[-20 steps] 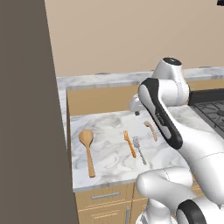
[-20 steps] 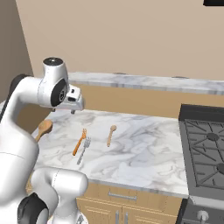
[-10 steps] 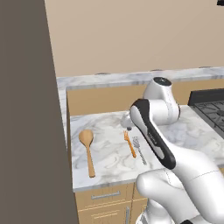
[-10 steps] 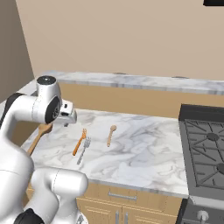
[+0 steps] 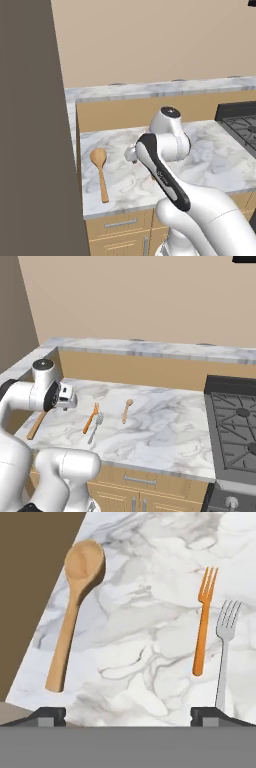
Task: Organize the utensils by type. Pick up the wooden spoons from the counter and place them in the open cabinet. Then pick up the metallic utensils from the counter and place them in the open drawer.
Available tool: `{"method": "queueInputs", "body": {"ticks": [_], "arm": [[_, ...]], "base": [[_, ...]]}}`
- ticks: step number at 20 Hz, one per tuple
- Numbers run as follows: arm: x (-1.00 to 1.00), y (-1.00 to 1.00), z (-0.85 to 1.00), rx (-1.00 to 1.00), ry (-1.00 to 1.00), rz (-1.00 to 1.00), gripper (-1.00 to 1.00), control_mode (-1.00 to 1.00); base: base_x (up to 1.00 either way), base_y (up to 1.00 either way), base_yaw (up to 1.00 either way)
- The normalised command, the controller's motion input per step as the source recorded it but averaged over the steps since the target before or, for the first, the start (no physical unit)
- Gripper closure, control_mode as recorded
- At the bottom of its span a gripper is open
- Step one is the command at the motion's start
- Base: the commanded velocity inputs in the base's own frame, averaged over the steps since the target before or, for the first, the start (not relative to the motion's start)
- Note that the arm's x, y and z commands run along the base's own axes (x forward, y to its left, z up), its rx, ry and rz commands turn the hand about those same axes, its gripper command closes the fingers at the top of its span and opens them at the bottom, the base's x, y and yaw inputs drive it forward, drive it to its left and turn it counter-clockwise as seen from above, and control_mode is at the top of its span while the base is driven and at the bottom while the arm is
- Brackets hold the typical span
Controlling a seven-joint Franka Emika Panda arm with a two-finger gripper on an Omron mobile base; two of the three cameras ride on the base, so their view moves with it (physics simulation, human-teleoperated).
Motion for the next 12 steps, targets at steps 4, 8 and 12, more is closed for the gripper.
{"method": "queueInputs", "body": {"ticks": [4, 8, 12], "arm": [[0.00, 0.52, -0.33, 0.02, 0.01, 0.07, -1.00, -1.00], [0.00, 0.53, -0.34, 0.02, 0.04, 0.15, -1.00, -1.00], [0.00, 0.57, -0.34, 0.01, 0.03, 0.14, -1.00, -1.00]], "base": [[0.00, 0.00, 0.00], [0.00, 0.00, 0.00], [0.00, 0.00, 0.00]]}}
